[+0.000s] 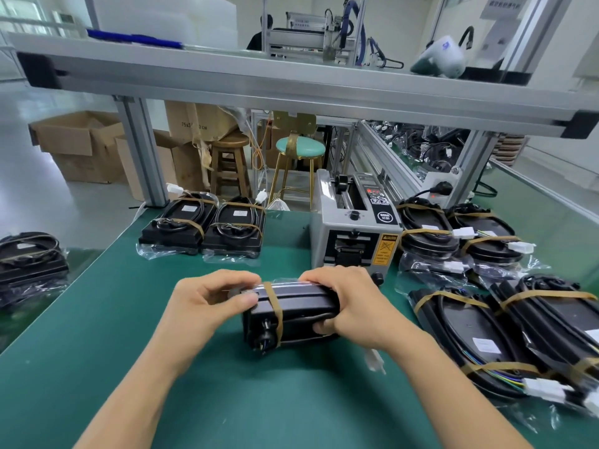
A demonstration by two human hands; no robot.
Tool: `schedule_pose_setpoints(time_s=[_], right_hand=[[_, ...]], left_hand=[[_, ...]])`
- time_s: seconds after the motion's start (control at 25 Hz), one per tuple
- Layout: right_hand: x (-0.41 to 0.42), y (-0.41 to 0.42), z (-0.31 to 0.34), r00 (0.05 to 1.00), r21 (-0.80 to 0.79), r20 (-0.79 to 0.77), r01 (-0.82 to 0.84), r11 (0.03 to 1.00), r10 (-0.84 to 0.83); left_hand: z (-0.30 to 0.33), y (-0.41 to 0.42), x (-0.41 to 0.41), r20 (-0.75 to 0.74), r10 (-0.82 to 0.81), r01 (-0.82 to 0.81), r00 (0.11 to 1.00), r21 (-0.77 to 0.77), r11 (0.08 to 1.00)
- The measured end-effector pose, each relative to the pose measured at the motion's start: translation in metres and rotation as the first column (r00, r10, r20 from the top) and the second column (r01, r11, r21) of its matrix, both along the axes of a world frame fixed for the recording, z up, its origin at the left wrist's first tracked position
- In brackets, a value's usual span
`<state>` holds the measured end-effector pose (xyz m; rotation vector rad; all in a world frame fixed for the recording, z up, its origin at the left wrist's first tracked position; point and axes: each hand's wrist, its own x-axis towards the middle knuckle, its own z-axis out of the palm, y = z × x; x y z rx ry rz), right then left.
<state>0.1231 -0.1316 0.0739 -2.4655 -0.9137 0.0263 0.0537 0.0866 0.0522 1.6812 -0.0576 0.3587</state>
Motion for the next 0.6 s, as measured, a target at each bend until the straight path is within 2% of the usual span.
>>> schedule_pose_setpoints(time_s=[0.12,0.24,0.36,0.48,0.6], right_hand=[[0.003,-0.001,-0.005,1.000,0.009,0.018,-0.007,1.000,0.007],[0.007,-0.001,-0.005,1.000,0.014,0.006,-0.024,1.000,0.024],[0.010,-0.002,-0.006,1.000,0.034,-0.007,-0.023,0.999,0.023],[0.012,0.000,-0.006,1.000,0.040,-0.005,-0.014,0.999,0.014],[0.008,0.000,-0.010,1.000,0.032,0.002,-0.004,0.999,0.003]], left_hand=[[-0.004,0.004,0.004,-0.027,0.026,-0.030,0.999,-0.186,0.982],[-0.008,0.001,0.011,-0.011,0.055,-0.056,0.998,-0.223,0.973],[-0.021,-0.003,0.006,0.040,0.040,-0.034,0.998,-0.142,0.989],[-0.032,-0.008,-0.009,0.001,-0.118,0.118,0.993,-0.049,0.992],[-0.040,-0.014,-0.011,0.013,-0.007,0.006,1.000,0.059,0.998]])
